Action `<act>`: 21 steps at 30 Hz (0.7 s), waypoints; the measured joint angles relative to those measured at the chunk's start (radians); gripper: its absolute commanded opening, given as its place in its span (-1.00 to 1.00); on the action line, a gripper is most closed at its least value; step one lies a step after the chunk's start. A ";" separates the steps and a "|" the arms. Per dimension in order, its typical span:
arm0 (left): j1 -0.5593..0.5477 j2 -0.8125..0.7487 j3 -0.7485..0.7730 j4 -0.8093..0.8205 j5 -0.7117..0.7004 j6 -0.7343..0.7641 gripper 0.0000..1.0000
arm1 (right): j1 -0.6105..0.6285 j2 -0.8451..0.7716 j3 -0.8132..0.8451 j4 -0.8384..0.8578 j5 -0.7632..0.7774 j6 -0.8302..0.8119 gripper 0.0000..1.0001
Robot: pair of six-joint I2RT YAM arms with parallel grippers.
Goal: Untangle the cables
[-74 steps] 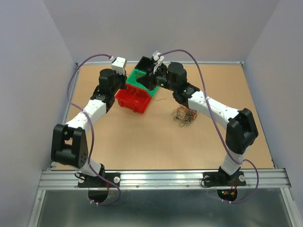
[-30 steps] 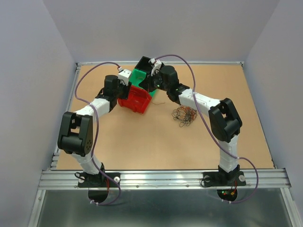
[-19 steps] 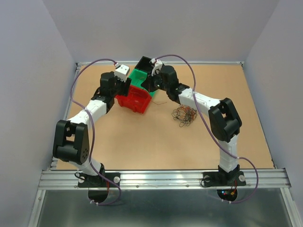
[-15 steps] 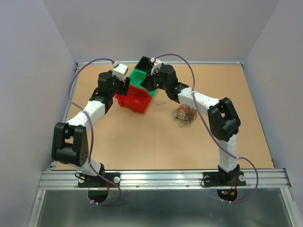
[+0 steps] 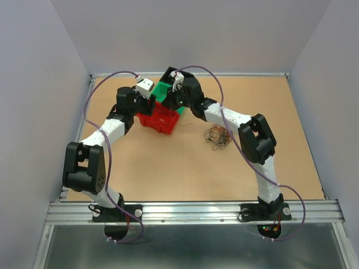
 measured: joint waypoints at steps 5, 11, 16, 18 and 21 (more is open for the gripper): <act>0.000 0.040 0.005 -0.005 0.020 0.002 0.29 | 0.006 0.005 0.013 -0.002 -0.017 -0.006 -0.99; 0.000 0.079 0.035 -0.010 0.039 0.004 0.19 | 0.013 0.005 0.013 -0.006 -0.034 -0.008 -0.99; 0.000 0.108 0.075 -0.008 0.040 0.003 0.12 | 0.014 0.005 0.013 -0.008 -0.043 -0.014 -0.99; 0.000 0.119 0.087 -0.007 0.043 0.003 0.10 | 0.014 0.005 0.013 -0.008 -0.048 -0.016 -0.99; 0.000 0.140 0.110 -0.002 0.051 0.001 0.08 | 0.016 0.004 0.012 -0.008 -0.052 -0.021 -0.99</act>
